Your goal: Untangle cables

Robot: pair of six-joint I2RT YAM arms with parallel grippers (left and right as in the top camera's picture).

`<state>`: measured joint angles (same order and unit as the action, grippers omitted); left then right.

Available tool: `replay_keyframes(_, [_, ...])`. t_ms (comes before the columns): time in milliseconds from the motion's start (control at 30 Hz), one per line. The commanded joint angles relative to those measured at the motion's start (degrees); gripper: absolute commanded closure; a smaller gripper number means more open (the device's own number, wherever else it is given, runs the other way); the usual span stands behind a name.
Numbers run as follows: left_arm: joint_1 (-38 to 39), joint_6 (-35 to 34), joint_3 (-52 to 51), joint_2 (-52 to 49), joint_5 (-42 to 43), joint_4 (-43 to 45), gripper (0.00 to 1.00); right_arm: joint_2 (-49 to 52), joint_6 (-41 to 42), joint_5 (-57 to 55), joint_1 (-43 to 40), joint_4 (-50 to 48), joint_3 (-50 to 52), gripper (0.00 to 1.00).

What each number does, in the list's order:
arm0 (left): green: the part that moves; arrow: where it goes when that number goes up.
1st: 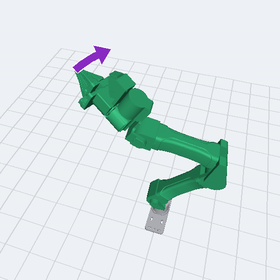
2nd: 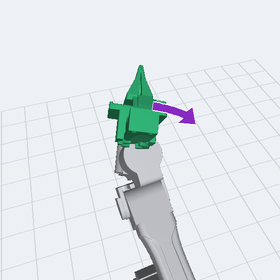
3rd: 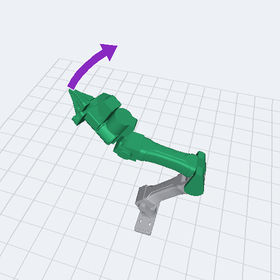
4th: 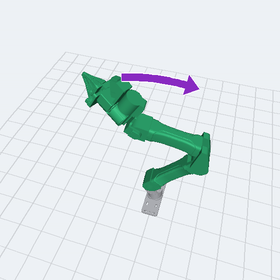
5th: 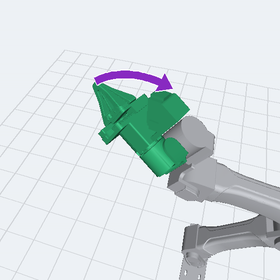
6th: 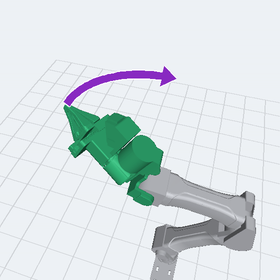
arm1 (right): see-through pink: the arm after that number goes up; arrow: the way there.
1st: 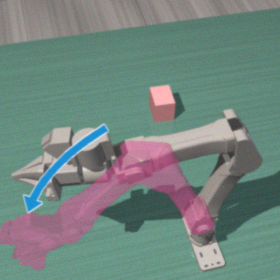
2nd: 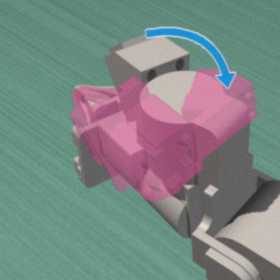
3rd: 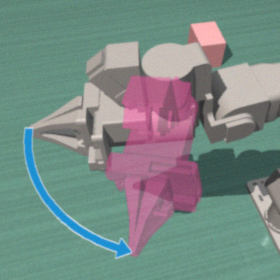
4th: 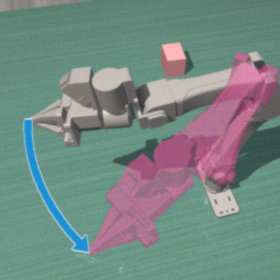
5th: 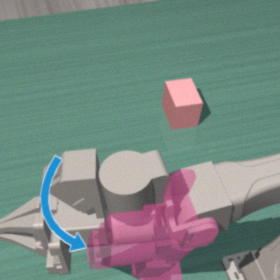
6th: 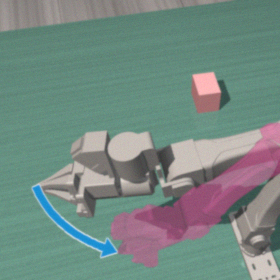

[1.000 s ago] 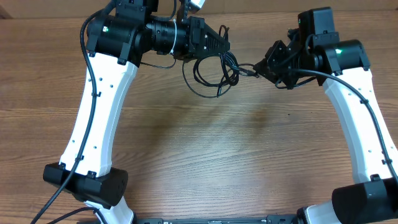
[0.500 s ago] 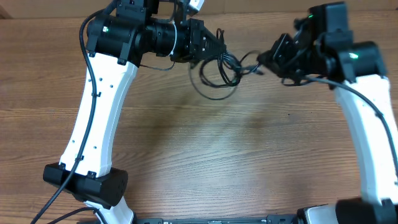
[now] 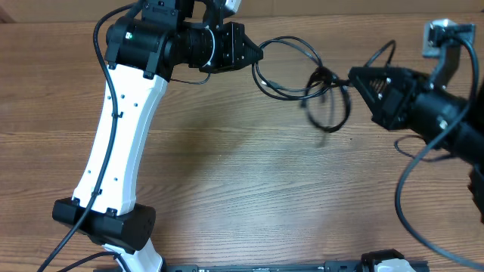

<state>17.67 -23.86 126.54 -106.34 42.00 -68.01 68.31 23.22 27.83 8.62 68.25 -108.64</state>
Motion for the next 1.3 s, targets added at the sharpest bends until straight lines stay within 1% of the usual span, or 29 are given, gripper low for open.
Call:
replay_keyframes(0, [0.24,0.26,0.85,1.79,-4.70,0.07,0.96,-0.87,-5.38,0.48,-0.22,0.50,-0.94,0.96])
replay_keyframes(67, [-0.35,0.00,0.87,1.79,-4.68,0.07,0.96,-0.63,-6.23,-0.59,-0.22,2.32,-0.92,0.96])
replay_keyframes(133, [-2.49,-1.55,0.87,2.12,-3.32,0.09,0.96,0.52,-8.17,-4.07,-0.22,5.66,-0.92,0.96])
replay_keyframes(233, [-6.73,-1.92,0.87,3.04,-0.31,-0.26,0.96,1.84,-8.96,-8.39,-0.24,8.59,-0.92,0.96])
replay_keyframes(333, [-12.39,-1.86,0.87,4.94,0.39,-2.40,0.96,2.89,-8.96,-11.37,-0.98,9.33,-0.92,0.96])
replay_keyframes(567, [-26.23,3.80,0.87,12.07,0.44,-10.45,0.96,4.24,-8.68,-10.80,-5.95,8.52,-0.92,0.96])
replay_keyframes(633, [-27.74,4.66,0.87,13.46,0.42,-10.86,0.96,4.55,-8.28,-9.51,-5.60,7.76,-0.92,0.96])
replay_keyframes(733, [-27.32,4.79,0.87,14.40,0.46,-10.82,0.96,5.20,-8.26,-8.26,-3.54,7.10,-0.92,0.96])
replay_keyframes(767, [-26.95,4.76,0.87,14.43,0.46,-10.75,0.96,5.46,-8.28,-8.26,-2.82,7.10,-0.92,0.82])
replay_keyframes(800, [-26.49,4.74,0.87,14.43,0.46,-10.69,0.97,5.79,-8.28,-8.26,-2.12,7.19,-0.92,0.48])
replay_keyframes(833, [-25.77,4.66,0.87,14.34,0.46,-10.56,0.96,6.21,-8.31,-8.28,-1.64,7.48,-0.92,0.22])
replay_keyframes(867, [-25.16,4.57,0.87,14.25,0.46,-10.32,0.96,6.58,-8.31,-8.26,-1.44,7.82,-0.92,0.00])
replay_keyframes(933, [-23.67,4.04,0.87,14.21,1.22,-9.29,0.96,7.67,-8.33,-8.24,-1.44,9.05,-0.92,0.00])
replay_keyframes(1000, [-21.97,1.70,0.87,14.21,3.76,-7.28,0.96,9.03,-8.35,-8.24,-1.44,10.47,-0.81,0.00])
replay_keyframes(1167, [-20.61,-2.47,0.87,14.21,14.71,-1.60,0.96,10.99,-8.81,-5.05,-1.44,11.06,-0.81,0.00])
replay_keyframes(1200, [-20.59,-3.30,0.87,14.21,18.38,-0.15,0.96,11.45,-9.42,-4.22,-1.44,10.93,-0.81,0.00])
replay_keyframes(1267, [-20.59,-3.45,0.85,14.21,23.08,1.81,0.96,11.89,-10.58,-3.52,-1.44,10.97,-0.81,0.00])
